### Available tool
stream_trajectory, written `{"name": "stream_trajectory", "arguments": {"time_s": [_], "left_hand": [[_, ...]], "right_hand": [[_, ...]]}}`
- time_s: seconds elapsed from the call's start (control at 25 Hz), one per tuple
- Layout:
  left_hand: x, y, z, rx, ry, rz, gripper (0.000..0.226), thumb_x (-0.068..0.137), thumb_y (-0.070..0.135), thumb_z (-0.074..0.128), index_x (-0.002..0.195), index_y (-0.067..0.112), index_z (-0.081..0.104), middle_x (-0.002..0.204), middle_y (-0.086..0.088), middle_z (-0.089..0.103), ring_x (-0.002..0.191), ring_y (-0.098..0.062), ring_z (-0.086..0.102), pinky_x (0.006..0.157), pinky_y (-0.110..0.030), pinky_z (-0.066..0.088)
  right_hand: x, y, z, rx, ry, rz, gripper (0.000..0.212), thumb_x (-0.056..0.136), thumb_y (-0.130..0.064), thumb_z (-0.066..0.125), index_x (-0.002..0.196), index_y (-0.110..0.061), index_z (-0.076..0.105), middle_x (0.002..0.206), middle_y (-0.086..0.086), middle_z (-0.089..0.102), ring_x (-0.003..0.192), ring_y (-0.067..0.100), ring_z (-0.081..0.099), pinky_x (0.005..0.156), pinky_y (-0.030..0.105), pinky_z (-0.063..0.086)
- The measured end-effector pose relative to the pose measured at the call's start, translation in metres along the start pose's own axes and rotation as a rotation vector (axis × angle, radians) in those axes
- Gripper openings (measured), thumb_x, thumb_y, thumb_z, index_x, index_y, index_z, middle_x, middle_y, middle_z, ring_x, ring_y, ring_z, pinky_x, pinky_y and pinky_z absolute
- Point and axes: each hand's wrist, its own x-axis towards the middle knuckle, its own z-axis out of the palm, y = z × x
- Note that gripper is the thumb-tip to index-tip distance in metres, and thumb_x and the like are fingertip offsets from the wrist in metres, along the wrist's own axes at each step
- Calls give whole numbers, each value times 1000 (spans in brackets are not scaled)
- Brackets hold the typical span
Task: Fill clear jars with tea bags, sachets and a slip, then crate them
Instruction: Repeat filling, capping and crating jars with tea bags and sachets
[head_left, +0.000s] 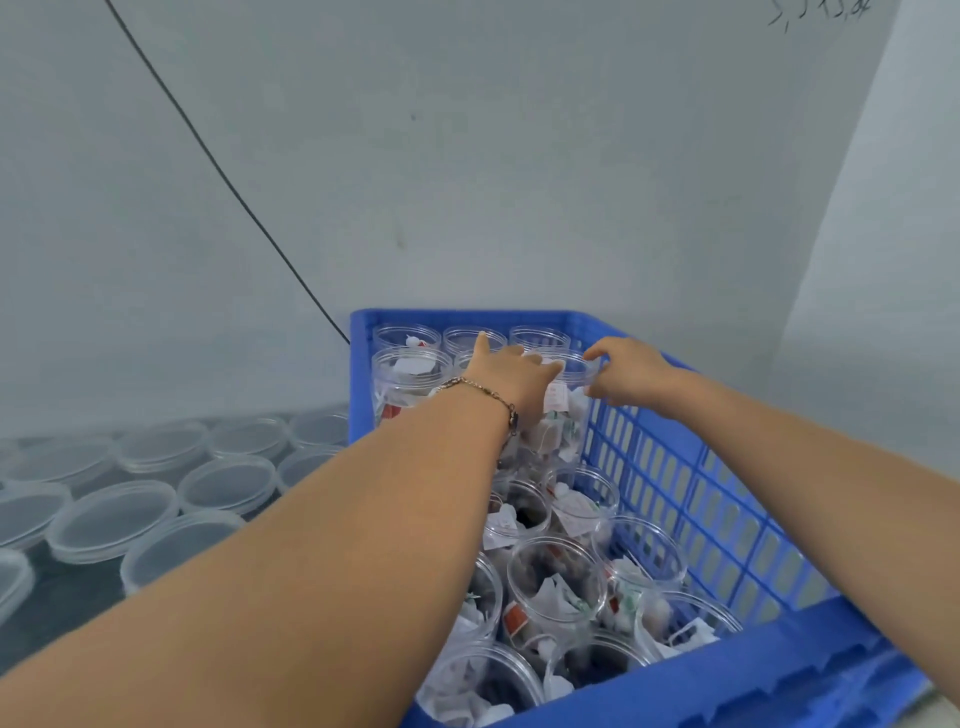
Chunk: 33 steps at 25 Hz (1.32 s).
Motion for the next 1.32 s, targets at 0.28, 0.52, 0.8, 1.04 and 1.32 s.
{"name": "stream_trajectory", "arguments": {"time_s": [0.28,0.52,0.8,1.04,1.32], "left_hand": [[-13,-25,-36,-483,360,-237,40,94,18,48,134,12,48,130,-6,55,120,-27,50,103,-39,36],[-124,-108,-36,-854,407,-407,11,89,15,60,93,8,67,91,-9,62,84,-24,54,81,-33,46],[-279,-221,-10,-570,173,-662,25,91,16,58,116,19,63,111,3,63,100,-14,54,90,-23,40],[-376,-225,44,-567,151,-789,15,87,21,60,101,20,63,105,-1,63,92,-17,55,76,-23,39],[-418,-219,110,-778,34,-896,19,87,22,64,102,11,63,105,-5,63,99,-22,60,78,-27,46]], "right_hand": [[10,29,-6,-203,180,17,38,86,-3,50,124,-6,53,123,19,59,112,35,55,93,38,45],[-7,3,-31,-61,253,15,28,85,2,53,105,-5,70,111,16,67,106,31,60,87,28,43],[-62,-163,-63,144,279,-376,20,81,0,57,91,-13,70,93,9,62,81,24,58,84,34,49],[-131,-294,-14,48,270,-756,21,83,-6,56,91,-18,70,109,4,55,79,17,51,87,29,41],[-193,-338,149,219,-355,-515,15,87,-11,59,98,-13,68,91,3,68,83,16,63,76,28,47]]}}
